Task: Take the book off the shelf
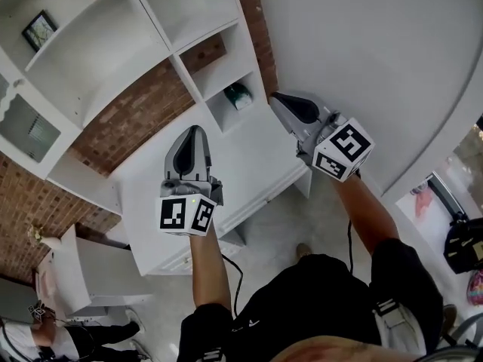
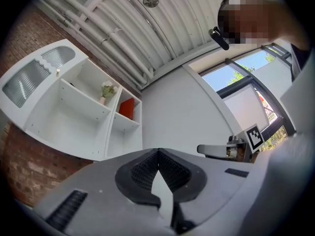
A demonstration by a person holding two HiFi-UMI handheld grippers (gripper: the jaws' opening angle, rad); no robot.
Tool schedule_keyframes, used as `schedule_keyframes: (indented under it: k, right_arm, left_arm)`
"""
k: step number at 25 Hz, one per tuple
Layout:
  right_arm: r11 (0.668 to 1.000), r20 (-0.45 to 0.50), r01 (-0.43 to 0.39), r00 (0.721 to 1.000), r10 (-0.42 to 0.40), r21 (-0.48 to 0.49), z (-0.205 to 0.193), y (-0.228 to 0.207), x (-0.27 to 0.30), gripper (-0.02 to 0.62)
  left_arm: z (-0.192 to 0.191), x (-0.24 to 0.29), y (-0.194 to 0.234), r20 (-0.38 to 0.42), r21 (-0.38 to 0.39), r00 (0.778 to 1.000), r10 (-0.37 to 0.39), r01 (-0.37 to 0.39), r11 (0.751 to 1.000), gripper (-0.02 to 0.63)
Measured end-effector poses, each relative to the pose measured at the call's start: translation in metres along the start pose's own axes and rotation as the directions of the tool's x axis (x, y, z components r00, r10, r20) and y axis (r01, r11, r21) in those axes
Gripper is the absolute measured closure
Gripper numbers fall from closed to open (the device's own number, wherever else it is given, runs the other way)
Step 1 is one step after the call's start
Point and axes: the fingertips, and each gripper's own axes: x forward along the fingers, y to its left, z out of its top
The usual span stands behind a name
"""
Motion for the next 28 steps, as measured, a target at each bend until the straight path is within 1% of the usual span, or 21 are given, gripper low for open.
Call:
schedule_keyframes:
  k: [4, 8, 12, 17, 19, 22, 27, 28]
  right_arm:
    - [0.999, 0.006, -0.044, 0.999, 0.044, 0.0, -0.003, -0.057, 0.038, 0.595]
    - [0.995, 0.016, -0.092, 0.996, 0.092, 0.029, 0.001, -0.1, 0.082, 0.595]
    - [0.988, 0.033, -0.143, 0.989, 0.141, 0.063, 0.01, -0.126, 0.128, 0.594]
    - [0.979, 0.057, -0.176, 0.984, 0.171, 0.103, 0.025, -0.146, 0.188, 0.594]
    - [0.977, 0.063, -0.178, 0.983, 0.172, 0.115, 0.035, -0.155, 0.211, 0.594]
    - [0.982, 0.06, -0.162, 0.986, 0.156, 0.1, 0.051, -0.167, 0.247, 0.594]
    - [0.992, 0.062, -0.1, 0.994, 0.095, 0.077, 0.077, -0.192, 0.299, 0.591]
    - [0.994, 0.062, -0.085, 0.995, 0.081, 0.069, 0.083, -0.197, 0.308, 0.581]
  left_arm:
    - [-0.016, 0.06, 0.024, 0.008, 0.015, 0.999, 0.034, -0.034, 0.999, 0.607]
    - [-0.023, 0.105, 0.051, 0.018, 0.018, 0.997, 0.07, -0.07, 0.997, 0.607]
    - [-0.028, 0.141, 0.075, 0.015, 0.032, 0.996, 0.085, -0.086, 0.996, 0.607]
    - [-0.032, 0.174, 0.104, 0.015, 0.04, 0.997, 0.082, -0.082, 0.996, 0.607]
    - [-0.031, 0.185, 0.115, 0.024, 0.041, 0.997, 0.074, -0.075, 0.996, 0.607]
    - [-0.027, 0.198, 0.13, 0.039, 0.041, 0.998, 0.058, -0.059, 0.997, 0.607]
    - [-0.024, 0.215, 0.153, 0.029, 0.05, 0.999, 0.014, -0.016, 0.999, 0.607]
    - [-0.023, 0.219, 0.156, 0.026, 0.051, 1.0, 0.004, -0.005, 0.999, 0.607]
